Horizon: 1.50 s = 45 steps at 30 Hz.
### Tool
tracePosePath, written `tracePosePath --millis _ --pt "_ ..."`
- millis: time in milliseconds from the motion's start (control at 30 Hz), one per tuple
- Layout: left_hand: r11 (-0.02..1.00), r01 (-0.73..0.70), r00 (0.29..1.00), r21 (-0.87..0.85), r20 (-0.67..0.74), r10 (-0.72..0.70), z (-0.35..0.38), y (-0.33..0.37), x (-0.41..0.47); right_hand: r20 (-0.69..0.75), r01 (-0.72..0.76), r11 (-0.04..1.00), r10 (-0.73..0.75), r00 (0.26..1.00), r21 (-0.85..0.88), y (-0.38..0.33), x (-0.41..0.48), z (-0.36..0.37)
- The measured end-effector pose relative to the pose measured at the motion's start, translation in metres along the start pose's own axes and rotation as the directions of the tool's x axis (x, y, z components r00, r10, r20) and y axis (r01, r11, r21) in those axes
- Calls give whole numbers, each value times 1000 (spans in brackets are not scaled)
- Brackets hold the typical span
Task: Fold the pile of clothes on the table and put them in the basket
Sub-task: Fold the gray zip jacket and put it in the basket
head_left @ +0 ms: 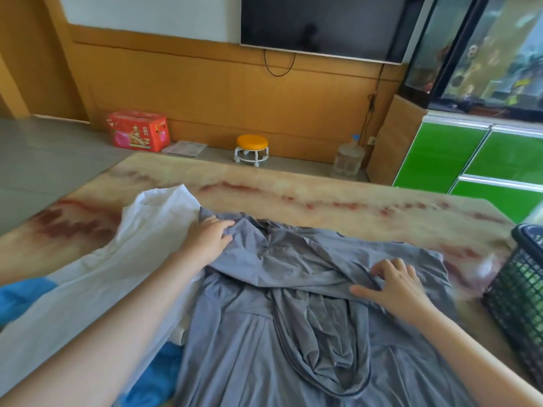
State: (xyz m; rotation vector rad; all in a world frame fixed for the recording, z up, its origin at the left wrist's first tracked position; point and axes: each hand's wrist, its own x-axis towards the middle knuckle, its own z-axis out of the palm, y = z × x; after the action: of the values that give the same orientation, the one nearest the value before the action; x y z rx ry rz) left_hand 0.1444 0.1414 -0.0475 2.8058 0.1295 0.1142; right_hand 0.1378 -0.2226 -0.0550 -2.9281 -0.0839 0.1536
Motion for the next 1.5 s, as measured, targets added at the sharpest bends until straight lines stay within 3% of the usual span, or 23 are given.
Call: tracePosePath --millis 67,133,267,367,433,533,600,667,733,833,933,1067,1133,1200,1300,1400,1500 --pt "982 2 990 191 137 -29 9 -5 -4 4 28 999 -28 1000 41 7 -1 9" --pt "958 -14 986 285 161 -33 17 -4 -7 -24 17 989 -13 1000 149 16 -2 12" --pt "952 -28 986 306 166 -25 20 4 -8 -216 39 889 69 974 457 30 6 -1" --pt "942 9 981 335 180 -73 21 3 -4 -203 -24 807 177 963 590 41 29 -22" --pt "931 17 975 363 200 -96 23 1 -3 -156 -92 832 209 965 546 53 49 -31" --pt "920 4 979 392 187 -84 25 -1 -4 -56 -227 970 232 971 83 65 66 -35" --pt "913 6 983 408 165 -80 24 0 -5 -54 -196 962 189 980 -190 60 67 -36" --pt "903 -8 991 429 127 -52 23 4 -5 -149 -110 957 72 986 -269 44 65 -32" --pt "908 -55 994 416 104 12 21 14 -5 -205 -13 986 -21 979 -165 24 63 -23" --pt "943 -133 981 304 174 82 22 31 -4 -154 36 999 -40 987 -32 -2 65 -6" --pt "949 -122 955 289 295 33 36 34 -9 -156 52 997 -42 987 58 -17 68 7" --pt "946 -108 971 304 234 36 49 26 -11 -270 129 978 -82 959 163 -27 70 18" --pt "961 -94 979 259 202 41 47 21 -10 -372 99 969 -8 928 227 -28 69 17" --pt "975 -69 982 210 184 30 44 17 -8 -388 45 976 42 921 212 -27 70 16" --pt "969 -57 991 242 134 25 40 23 -9 -230 -13 997 29 973 71 -28 71 24" --pt "958 -100 995 268 13 100 36 34 -11 -257 62 988 -24 966 141 -44 71 25" --pt "959 -97 991 267 117 68 38 32 -9 -253 132 982 -95 963 133 -64 75 27"
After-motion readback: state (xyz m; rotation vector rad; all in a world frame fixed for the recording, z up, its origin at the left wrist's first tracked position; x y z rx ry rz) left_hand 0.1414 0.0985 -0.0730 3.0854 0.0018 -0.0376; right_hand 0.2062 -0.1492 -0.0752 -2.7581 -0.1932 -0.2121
